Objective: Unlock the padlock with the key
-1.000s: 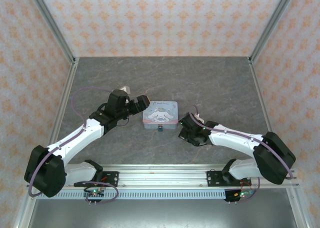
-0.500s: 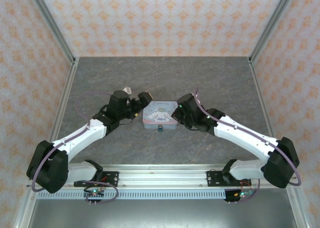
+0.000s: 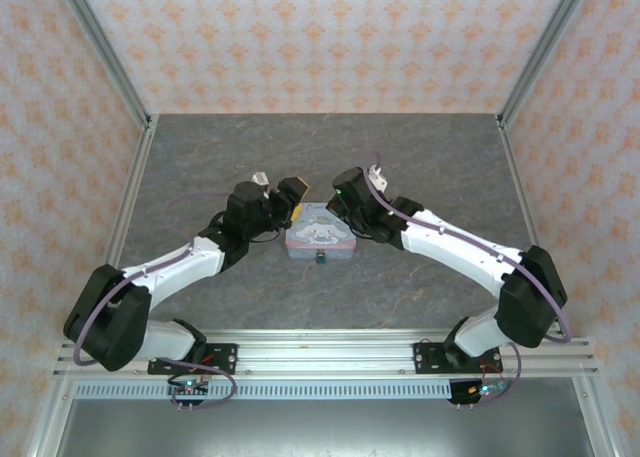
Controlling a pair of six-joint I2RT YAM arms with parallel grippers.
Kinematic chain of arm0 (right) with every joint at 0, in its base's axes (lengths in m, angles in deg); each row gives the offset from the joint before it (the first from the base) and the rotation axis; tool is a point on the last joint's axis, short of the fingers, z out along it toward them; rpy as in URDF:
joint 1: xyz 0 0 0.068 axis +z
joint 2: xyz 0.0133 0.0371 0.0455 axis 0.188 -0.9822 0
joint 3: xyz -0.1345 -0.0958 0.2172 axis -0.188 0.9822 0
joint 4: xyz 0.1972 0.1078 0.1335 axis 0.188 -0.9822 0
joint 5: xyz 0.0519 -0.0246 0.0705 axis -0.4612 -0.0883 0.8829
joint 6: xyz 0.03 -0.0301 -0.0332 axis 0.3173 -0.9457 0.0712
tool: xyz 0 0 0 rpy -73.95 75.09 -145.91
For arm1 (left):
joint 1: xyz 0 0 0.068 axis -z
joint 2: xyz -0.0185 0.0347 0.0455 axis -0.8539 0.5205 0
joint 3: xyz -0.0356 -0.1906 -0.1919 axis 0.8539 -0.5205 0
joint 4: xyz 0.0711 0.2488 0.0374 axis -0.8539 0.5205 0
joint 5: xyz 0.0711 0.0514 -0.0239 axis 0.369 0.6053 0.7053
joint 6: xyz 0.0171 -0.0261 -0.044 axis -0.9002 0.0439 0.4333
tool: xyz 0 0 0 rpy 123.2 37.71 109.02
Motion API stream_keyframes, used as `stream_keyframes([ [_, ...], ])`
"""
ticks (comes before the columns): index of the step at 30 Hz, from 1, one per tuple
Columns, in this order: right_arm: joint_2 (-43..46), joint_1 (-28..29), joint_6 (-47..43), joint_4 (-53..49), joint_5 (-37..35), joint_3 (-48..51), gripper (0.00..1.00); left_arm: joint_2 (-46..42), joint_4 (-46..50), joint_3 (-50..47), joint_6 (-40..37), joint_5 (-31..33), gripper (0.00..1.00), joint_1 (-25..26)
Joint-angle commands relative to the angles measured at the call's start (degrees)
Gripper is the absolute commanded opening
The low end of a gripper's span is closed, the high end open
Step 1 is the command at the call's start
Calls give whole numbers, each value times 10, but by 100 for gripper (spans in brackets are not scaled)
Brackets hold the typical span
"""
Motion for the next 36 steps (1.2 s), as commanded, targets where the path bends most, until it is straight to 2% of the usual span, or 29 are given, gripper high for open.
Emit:
stream_keyframes([
  [1, -7, 1, 15, 26, -35, -12, 0, 12, -60, -4, 34, 25, 62, 11],
  [5, -6, -1, 21, 37, -38, -4, 0, 24, -67, 1, 40, 28, 51, 24],
  [14, -9, -5, 29, 53, -32, 9, 0, 44, -101, 5, 67, 36, 50, 44],
  [36, -15, -13, 41, 74, -14, 25, 0, 66, -109, 23, 74, 46, 35, 66],
])
